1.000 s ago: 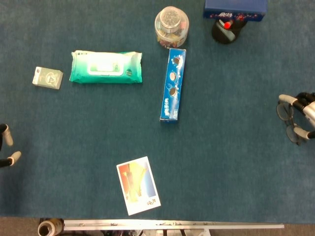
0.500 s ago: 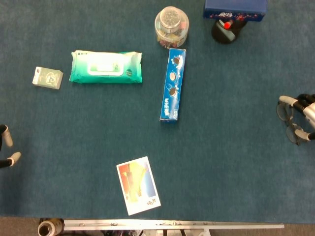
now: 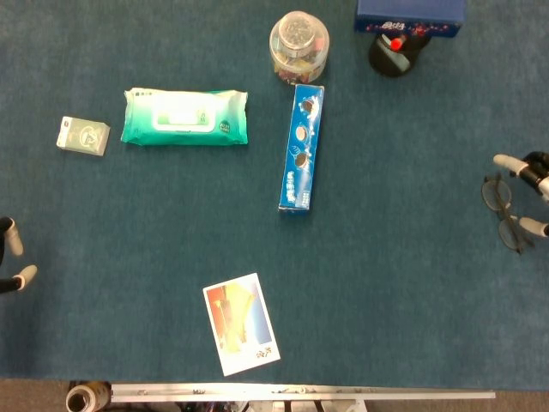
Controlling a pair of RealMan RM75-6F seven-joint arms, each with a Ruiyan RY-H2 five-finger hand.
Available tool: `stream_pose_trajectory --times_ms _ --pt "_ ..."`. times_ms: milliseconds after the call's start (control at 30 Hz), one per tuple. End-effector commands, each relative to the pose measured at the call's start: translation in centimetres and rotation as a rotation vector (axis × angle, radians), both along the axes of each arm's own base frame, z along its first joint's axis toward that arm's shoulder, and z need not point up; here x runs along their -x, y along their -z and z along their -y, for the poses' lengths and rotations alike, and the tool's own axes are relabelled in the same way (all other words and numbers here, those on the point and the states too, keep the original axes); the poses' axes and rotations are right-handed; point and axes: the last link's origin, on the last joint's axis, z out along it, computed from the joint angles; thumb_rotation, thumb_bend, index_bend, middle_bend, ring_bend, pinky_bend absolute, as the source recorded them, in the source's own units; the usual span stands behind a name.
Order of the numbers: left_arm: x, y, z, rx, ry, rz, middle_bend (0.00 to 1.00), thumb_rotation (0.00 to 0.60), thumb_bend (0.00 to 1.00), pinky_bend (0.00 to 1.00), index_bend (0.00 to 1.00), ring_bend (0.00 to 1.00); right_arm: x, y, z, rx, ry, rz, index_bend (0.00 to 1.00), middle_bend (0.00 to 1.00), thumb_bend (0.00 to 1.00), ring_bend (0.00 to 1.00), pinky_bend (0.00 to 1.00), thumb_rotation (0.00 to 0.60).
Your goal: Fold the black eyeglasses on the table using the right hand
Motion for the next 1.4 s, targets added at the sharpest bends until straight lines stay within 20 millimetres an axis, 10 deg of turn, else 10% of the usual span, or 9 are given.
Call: stream_pose_trajectory --times_ms 33,667,1400 --pt "-0.1 -0.1 -0.1 -0.002 0.004 0.002 0.84 0.6 0.05 0.98 0.62 1.0 -0.8 -1.7 0.0 0.061 -0.025 0.013 0.18 0.38 0.11 0.26 0.37 0.6" --pt "-1.3 -0.7 -2.5 -0.005 0.087 0.014 0.84 0.6 0.05 0.98 0.62 1.0 -5.2 -10.8 -4.5 0.48 0.08 -0.063 0.21 0.38 0.2 0.26 0.37 0.6" --pt "-1.6 -1.1 -4.0 -0.03 0.116 0.031 0.84 0.6 0.05 0.98 0.61 1.0 -3.3 -9.4 -9.1 0.593 0.27 -0.057 0.23 0.38 0.2 0.26 0.37 0.6"
